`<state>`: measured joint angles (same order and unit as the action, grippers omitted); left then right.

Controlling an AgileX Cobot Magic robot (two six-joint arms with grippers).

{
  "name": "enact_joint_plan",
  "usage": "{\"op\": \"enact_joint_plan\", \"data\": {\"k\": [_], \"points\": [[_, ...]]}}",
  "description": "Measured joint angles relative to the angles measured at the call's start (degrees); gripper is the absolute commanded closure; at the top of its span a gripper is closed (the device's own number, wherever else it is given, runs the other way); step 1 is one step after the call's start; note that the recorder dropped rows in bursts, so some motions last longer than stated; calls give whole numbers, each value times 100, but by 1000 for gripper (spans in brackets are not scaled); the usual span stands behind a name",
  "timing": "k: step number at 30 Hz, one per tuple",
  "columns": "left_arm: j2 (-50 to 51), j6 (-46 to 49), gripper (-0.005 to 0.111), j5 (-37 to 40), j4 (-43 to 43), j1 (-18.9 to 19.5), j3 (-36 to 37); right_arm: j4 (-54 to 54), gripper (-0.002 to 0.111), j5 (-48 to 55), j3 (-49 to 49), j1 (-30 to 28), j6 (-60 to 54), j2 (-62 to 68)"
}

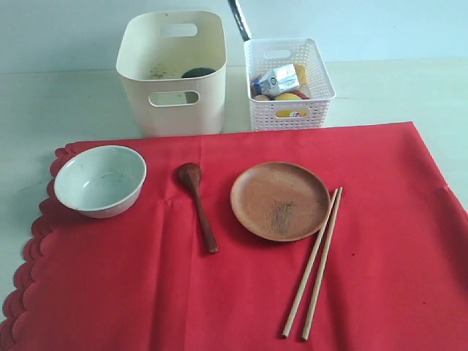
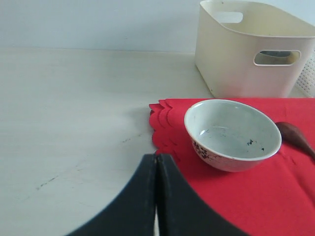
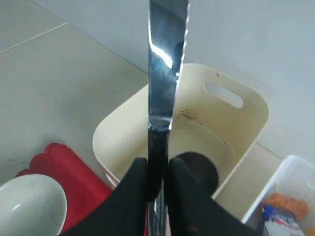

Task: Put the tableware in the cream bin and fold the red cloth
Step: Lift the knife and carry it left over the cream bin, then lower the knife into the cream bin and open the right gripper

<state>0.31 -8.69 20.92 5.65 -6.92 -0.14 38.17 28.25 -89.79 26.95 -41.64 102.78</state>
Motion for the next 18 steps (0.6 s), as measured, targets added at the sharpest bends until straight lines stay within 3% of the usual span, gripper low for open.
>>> {"op": "enact_joint_plan", "data": {"k": [18], "points": [[0, 0, 107, 0, 0, 0, 0, 29, 108, -1360, -1371, 767, -963, 1697]]}}
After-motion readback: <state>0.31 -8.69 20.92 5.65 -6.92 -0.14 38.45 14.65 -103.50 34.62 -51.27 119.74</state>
